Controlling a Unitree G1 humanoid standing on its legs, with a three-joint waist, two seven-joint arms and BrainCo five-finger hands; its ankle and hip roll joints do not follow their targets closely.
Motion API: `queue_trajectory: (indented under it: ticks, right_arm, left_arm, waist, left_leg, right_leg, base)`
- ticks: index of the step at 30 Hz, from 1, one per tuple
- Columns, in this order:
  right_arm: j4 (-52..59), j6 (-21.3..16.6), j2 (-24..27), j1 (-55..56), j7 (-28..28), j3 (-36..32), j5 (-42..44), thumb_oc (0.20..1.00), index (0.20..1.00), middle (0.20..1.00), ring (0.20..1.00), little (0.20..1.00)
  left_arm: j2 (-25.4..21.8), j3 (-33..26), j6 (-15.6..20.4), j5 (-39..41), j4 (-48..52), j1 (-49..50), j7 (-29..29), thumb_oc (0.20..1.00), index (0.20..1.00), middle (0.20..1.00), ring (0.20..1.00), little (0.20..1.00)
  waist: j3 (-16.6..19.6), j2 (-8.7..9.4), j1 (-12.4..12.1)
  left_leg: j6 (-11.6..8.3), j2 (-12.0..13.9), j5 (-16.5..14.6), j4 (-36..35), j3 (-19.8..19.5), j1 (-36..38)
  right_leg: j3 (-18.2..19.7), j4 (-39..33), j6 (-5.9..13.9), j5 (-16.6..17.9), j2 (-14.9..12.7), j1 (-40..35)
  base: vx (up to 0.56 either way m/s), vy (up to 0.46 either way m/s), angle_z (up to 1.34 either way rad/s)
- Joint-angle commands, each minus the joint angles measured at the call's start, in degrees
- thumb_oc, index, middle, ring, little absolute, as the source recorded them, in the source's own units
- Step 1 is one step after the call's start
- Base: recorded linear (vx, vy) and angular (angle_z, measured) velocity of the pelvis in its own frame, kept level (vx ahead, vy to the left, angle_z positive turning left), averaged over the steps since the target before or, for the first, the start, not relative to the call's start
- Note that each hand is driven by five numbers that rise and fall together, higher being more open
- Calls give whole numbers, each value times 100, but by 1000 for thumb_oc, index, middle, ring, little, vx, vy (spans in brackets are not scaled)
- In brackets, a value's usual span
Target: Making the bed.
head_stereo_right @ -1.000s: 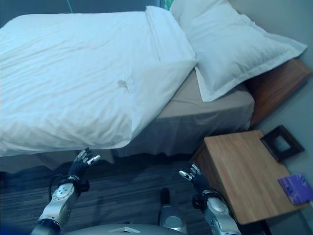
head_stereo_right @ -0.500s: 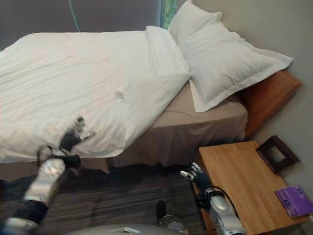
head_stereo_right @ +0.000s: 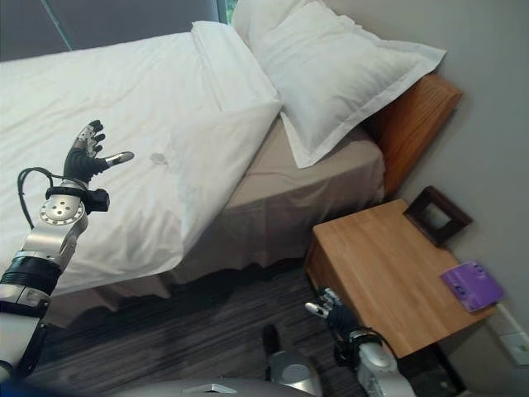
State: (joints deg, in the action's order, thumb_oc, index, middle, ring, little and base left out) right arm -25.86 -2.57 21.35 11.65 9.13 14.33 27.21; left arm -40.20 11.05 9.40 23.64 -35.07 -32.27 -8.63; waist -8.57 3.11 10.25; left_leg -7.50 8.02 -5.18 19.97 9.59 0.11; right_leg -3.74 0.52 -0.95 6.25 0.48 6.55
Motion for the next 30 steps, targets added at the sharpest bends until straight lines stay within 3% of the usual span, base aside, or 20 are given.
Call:
queue_trajectory:
  ticks: [1, 4, 6, 8, 13, 17, 20, 24, 30]
  right_arm:
    - [212, -252, 244, -78, -61, -79, 236, 1000, 1000, 1000, 1000, 1000]
    - [198, -286, 324, -149, -150, -159, 255, 1000, 1000, 1000, 1000, 1000]
    - [167, -348, 334, -102, -149, -209, 256, 1000, 1000, 1000, 1000, 1000]
    - [98, -385, 355, -117, -190, -208, 133, 1000, 1000, 1000, 1000, 1000]
    - [-33, -299, 151, -58, -119, -95, 170, 1000, 1000, 1000, 1000, 1000]
    - [10, -263, 35, -174, 17, 148, 249, 1000, 1000, 1000, 1000, 1000]
    - [39, -269, 67, -221, 60, 235, 272, 1000, 1000, 1000, 1000, 1000]
    - [-18, -220, 209, -229, 118, 391, 149, 1000, 1000, 1000, 1000, 1000]
    - [26, -171, 266, -253, 153, 421, 193, 1000, 1000, 1000, 1000, 1000]
  left_arm:
    - [-50, 30, 322, 346, -109, -532, -112, 1000, 1000, 1000, 1000, 1000]
    - [11, 79, 298, 325, -223, -620, -80, 1000, 1000, 1000, 1000, 1000]
    - [-67, 53, 282, 239, -329, -619, -59, 1000, 1000, 1000, 1000, 1000]
    - [-284, -65, 299, 168, -287, -549, -67, 1000, 1000, 1000, 1000, 1000]
    - [-704, -298, 258, -137, -504, -328, -72, 1000, 1000, 1000, 1000, 1000]
    - [-958, -286, 229, -160, -1087, -630, -136, 1000, 1000, 1000, 1000, 1000]
    - [-1067, -47, 192, -139, -1601, -1226, -166, 1000, 1000, 1000, 1000, 1000]
    - [-1190, 362, 66, -69, -2388, -2137, -69, 1000, 1000, 1000, 1000, 1000]
    - [-1429, 728, -160, -100, -3072, -2758, 226, 1000, 1000, 1000, 1000, 1000]
  waist:
    - [-85, 137, -10]
    - [-112, 70, -31]
    - [-135, -116, -147]
    - [-152, -214, -279]
    - [157, -181, -333]
    - [231, -156, -346]
    - [172, -180, -228]
    - [72, -186, -73]
    - [-107, -81, -16]
  left_leg:
    - [195, -75, 1453, 553, -86, -814]
    - [248, -51, 1355, -104, 237, -1087]
    - [205, -176, 1698, -1276, 436, -1239]
    - [126, -303, 2017, -1919, 177, -1365]
    - [300, -244, 1686, -1832, 665, -936]
    - [414, -300, 1581, -1987, 1027, -883]
    - [454, -455, 1612, -2271, 1044, -939]
    - [496, -573, 1617, -2338, 972, -1285]
    - [512, -479, 1474, -1917, 1029, -1701]
  right_leg:
    - [277, 120, 221, -609, -182, -979]
    - [269, 119, 260, -711, -194, -1147]
    - [333, 65, 325, -820, -59, -1327]
    - [506, 32, 360, -959, 2, -1634]
    - [787, -163, 505, -1162, -228, -1900]
    - [941, -131, 649, -1104, -391, -1680]
    - [947, -176, 778, -1019, -498, -1432]
    - [996, -199, 805, -1001, -487, -1097]
    - [1073, -309, 827, -892, -507, -891]
  base:
    - [131, -60, 16]
    - [174, 31, 5]
    - [277, 108, 8]
    - [398, 158, 2]
    - [327, 178, -74]
    - [152, 187, -72]
    - [18, 139, -26]
    - [-10, 99, 19]
    - [-3, 17, -2]
